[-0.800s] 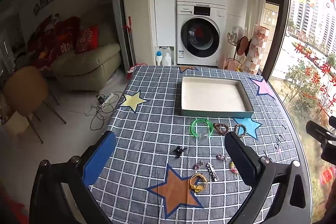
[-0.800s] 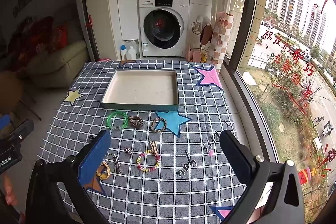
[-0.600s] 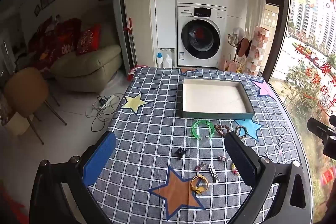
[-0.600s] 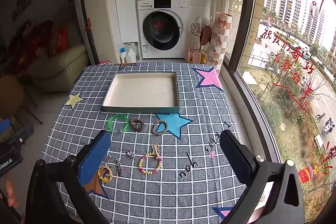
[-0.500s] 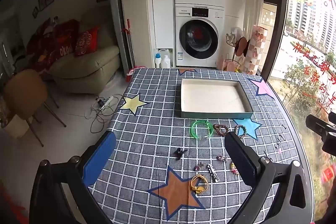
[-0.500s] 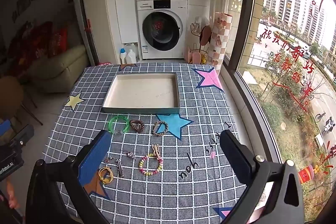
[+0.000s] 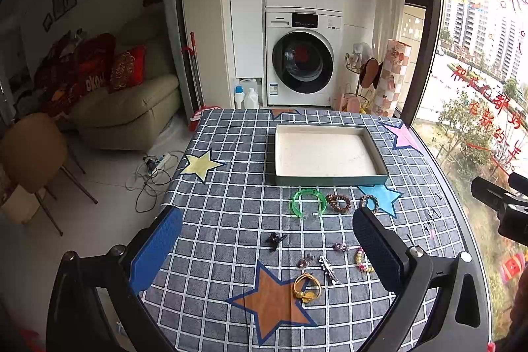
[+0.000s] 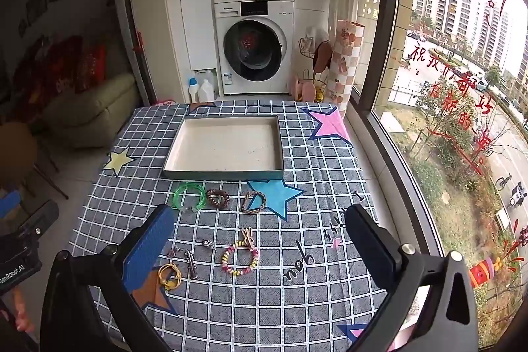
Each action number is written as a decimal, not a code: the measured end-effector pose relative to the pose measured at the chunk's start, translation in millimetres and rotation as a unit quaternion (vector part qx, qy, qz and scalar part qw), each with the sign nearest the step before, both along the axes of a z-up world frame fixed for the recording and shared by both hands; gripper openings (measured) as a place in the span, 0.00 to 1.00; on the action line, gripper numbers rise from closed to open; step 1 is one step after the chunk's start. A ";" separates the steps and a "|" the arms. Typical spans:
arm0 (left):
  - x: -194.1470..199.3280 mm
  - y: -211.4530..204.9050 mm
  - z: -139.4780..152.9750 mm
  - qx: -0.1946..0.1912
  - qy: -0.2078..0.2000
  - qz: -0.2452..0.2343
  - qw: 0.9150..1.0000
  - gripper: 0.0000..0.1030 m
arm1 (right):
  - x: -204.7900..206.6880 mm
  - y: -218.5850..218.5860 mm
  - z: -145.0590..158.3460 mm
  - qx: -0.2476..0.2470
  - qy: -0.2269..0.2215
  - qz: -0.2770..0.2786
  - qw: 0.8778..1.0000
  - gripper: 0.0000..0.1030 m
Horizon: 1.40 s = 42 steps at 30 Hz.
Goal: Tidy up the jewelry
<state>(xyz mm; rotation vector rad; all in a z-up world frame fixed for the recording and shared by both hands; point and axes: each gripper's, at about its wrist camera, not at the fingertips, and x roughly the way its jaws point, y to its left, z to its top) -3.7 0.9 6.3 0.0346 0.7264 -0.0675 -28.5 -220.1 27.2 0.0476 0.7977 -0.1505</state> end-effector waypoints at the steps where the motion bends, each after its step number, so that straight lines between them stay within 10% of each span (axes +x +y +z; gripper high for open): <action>1: 0.0 0.0 0.3 0.000 0.000 0.000 1.000 1.00 | 0.1 0.7 1.0 0.000 0.000 -0.001 1.000 1.00; 42: -7.5 -0.5 6.4 -0.001 -0.013 -0.014 1.000 1.00 | -9.9 6.1 1.5 0.000 -0.010 -0.005 1.000 1.00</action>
